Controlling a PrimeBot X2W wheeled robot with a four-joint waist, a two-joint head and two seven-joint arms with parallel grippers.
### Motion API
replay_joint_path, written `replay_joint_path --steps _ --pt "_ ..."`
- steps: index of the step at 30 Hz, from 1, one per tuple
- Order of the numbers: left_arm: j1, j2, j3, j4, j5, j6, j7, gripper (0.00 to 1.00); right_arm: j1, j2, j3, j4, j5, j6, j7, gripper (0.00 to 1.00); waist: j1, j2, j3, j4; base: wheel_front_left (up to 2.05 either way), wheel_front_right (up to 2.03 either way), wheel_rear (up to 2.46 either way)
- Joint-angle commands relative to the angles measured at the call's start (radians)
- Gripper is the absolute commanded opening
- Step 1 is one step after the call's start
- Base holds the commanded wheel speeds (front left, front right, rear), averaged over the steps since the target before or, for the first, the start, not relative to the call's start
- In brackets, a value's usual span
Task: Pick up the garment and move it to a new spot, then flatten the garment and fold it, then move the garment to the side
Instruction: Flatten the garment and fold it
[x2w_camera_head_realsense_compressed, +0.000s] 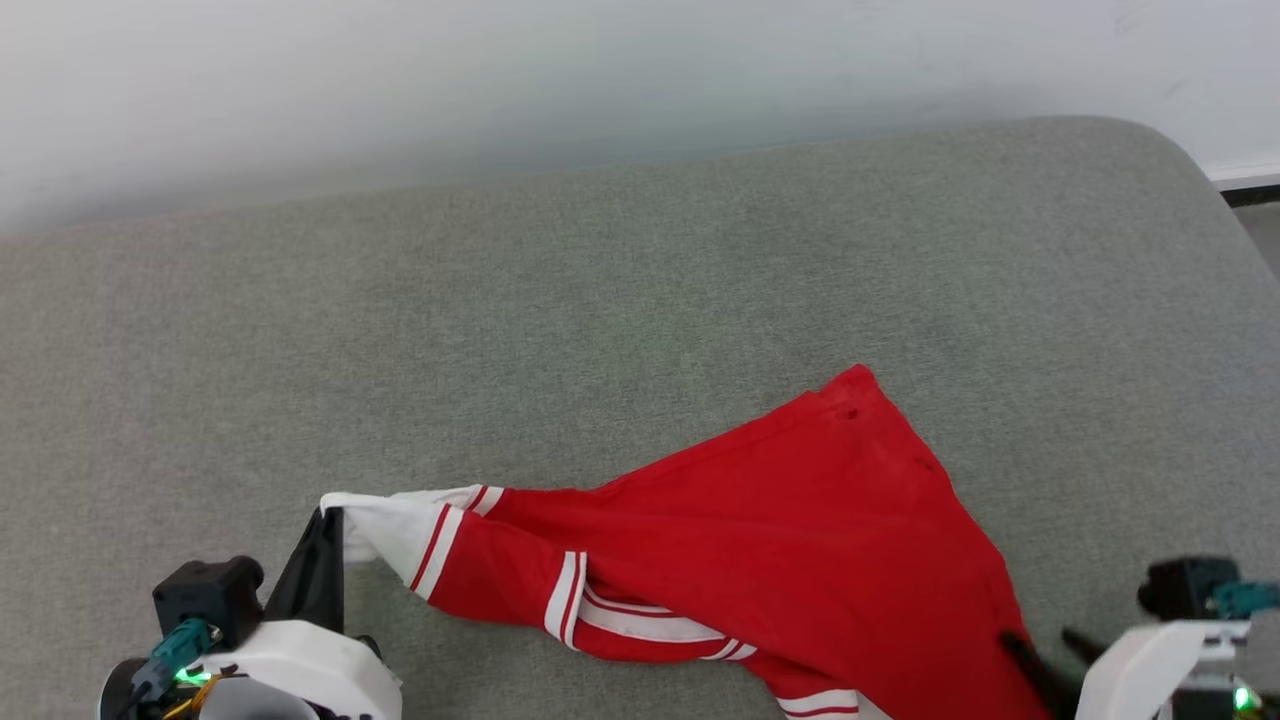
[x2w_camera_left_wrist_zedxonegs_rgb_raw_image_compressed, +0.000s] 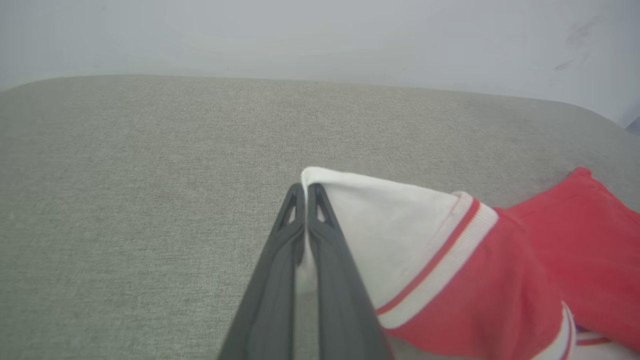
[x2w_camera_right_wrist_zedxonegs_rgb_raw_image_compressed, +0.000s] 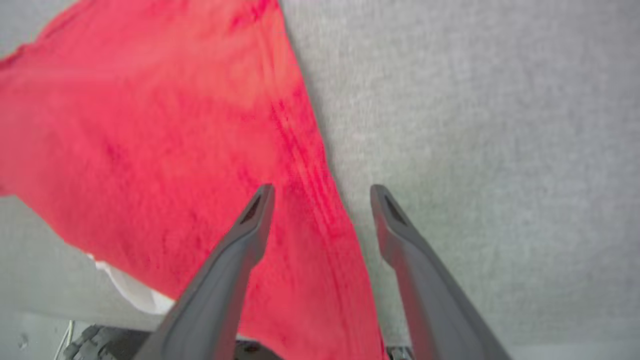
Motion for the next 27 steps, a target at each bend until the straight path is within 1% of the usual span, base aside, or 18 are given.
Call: replay_joint_path --steps 1,4,6,8,10,12,16,20,25,27 --pt "-0.017 0.004 -0.004 -0.006 0.010 -0.002 0.002 0.00 -0.036 0.001 -0.003 0.009 0.006 0.000 -0.039 1.00 0.0002 0.0000 0.008 0.008 0.00 0.00 0.00" --pt "-0.045 -0.001 -0.016 -0.026 0.022 -0.002 0.010 0.00 -0.120 -0.003 0.002 0.047 0.013 0.000 -0.136 1.00 0.0002 0.0000 0.034 0.028 0.00 0.00 0.00" --pt "-0.067 -0.007 -0.023 -0.030 0.029 -0.008 0.009 0.00 -0.184 0.001 0.013 0.078 0.028 0.000 -0.176 1.00 0.0002 0.0000 0.054 0.040 0.00 0.00 0.00" --pt "-0.086 -0.013 -0.030 -0.037 0.037 -0.015 0.006 0.00 -0.248 -0.003 0.025 0.115 0.040 0.000 -0.194 1.00 0.0002 0.0000 0.077 0.056 0.00 0.00 0.00" --pt "-0.107 -0.017 -0.036 -0.045 0.045 -0.017 0.004 0.00 -0.315 -0.004 0.035 0.152 0.058 0.000 -0.188 1.00 0.0002 0.0000 0.098 0.073 0.00 0.00 0.00" --pt "-0.126 -0.021 -0.040 -0.052 0.054 -0.021 0.003 0.00 -0.378 -0.015 0.049 0.192 0.071 0.000 -0.165 1.00 0.0002 0.0000 0.116 0.089 0.00 0.00 0.00" --pt "-0.156 -0.029 -0.054 -0.067 0.070 -0.025 0.002 0.00 -0.504 -0.030 0.072 0.276 0.105 0.000 -0.059 1.00 0.0002 0.0000 0.148 0.116 0.00 0.00 0.00" --pt "-0.186 -0.042 -0.066 -0.068 0.079 -0.034 -0.001 0.00 -0.612 -0.055 0.108 0.333 0.117 0.000 0.036 1.00 0.0002 0.0000 0.177 0.141 0.00 0.00 0.00" --pt "-0.220 -0.056 -0.078 -0.068 0.089 -0.047 -0.006 0.00 -0.703 -0.070 0.124 0.428 0.105 0.000 0.118 1.00 0.0002 0.0000 0.222 0.165 0.00 0.00 0.00" --pt "-0.232 -0.062 -0.084 -0.062 0.091 -0.053 -0.009 0.00 -0.710 -0.066 0.129 0.479 0.104 -0.001 0.150 1.00 0.0002 0.0000 0.234 0.175 0.00 0.00 0.00"
